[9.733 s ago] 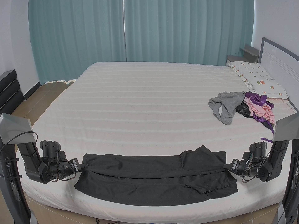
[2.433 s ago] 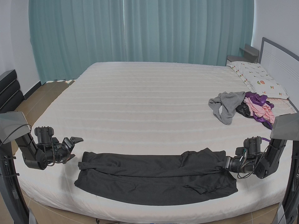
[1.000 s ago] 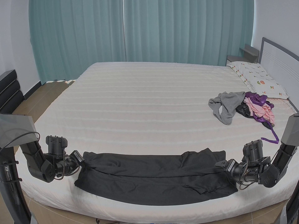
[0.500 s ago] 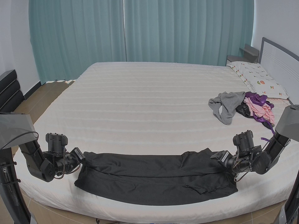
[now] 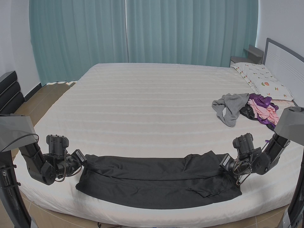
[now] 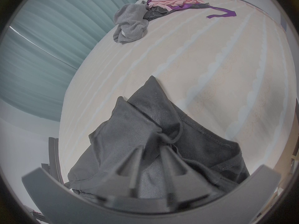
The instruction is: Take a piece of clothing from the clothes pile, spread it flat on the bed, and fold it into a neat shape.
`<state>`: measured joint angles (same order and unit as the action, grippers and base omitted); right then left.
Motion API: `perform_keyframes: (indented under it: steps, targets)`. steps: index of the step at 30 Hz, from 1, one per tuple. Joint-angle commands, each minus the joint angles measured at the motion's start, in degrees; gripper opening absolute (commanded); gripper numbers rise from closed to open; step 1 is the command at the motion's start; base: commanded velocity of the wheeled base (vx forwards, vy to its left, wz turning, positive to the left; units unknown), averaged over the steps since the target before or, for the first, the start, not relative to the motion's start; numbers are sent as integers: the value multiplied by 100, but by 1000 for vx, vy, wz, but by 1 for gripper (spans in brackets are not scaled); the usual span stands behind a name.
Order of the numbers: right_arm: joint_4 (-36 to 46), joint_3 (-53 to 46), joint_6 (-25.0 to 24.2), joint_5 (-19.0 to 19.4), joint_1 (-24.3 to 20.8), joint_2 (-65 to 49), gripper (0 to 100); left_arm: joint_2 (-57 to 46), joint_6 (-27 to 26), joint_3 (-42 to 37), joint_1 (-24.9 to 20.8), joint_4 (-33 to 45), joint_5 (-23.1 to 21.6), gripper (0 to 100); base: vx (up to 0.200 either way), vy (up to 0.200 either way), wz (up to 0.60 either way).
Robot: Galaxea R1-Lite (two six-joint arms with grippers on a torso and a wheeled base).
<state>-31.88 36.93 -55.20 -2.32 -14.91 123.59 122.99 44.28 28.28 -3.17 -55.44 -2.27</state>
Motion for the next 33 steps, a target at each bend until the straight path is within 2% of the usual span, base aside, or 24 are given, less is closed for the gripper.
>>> perform_keyframes:
  steps: [1,11,15,17,18,20,27,28,30,33]
  targets:
    - [33,52,0,3,14,-10,0,-3,-16,11,1,-2,-2,0,0,0,0]
    - [6,333,0,12,155,-546,0,-56,-16,547,1,42,-2,0,0,0,0]
    - [-82,860,-44,12,304,-617,0,6,37,1294,44,42,7,0,0,0,0]
    - [-82,860,-44,12,304,-617,0,6,37,1294,44,42,7,0,0,0,0]
    - [-249,1098,-70,12,419,-599,0,23,178,1601,88,7,7,0,0,0,0]
    - [-442,1071,-61,12,454,-617,0,23,336,1681,106,-46,7,0,0,0,0]
    - [-881,526,97,29,401,-687,0,23,424,1188,255,-889,-46,0,0,0,0]
    - [-961,306,150,38,375,-678,0,41,415,872,326,-1285,-116,0,0,0,0]
    - [-987,210,185,73,375,-669,0,85,398,731,326,-1461,-142,0,0,0,0]
    - [-1066,-212,396,100,287,-634,0,515,108,178,370,-2304,-169,0,0,0,0]
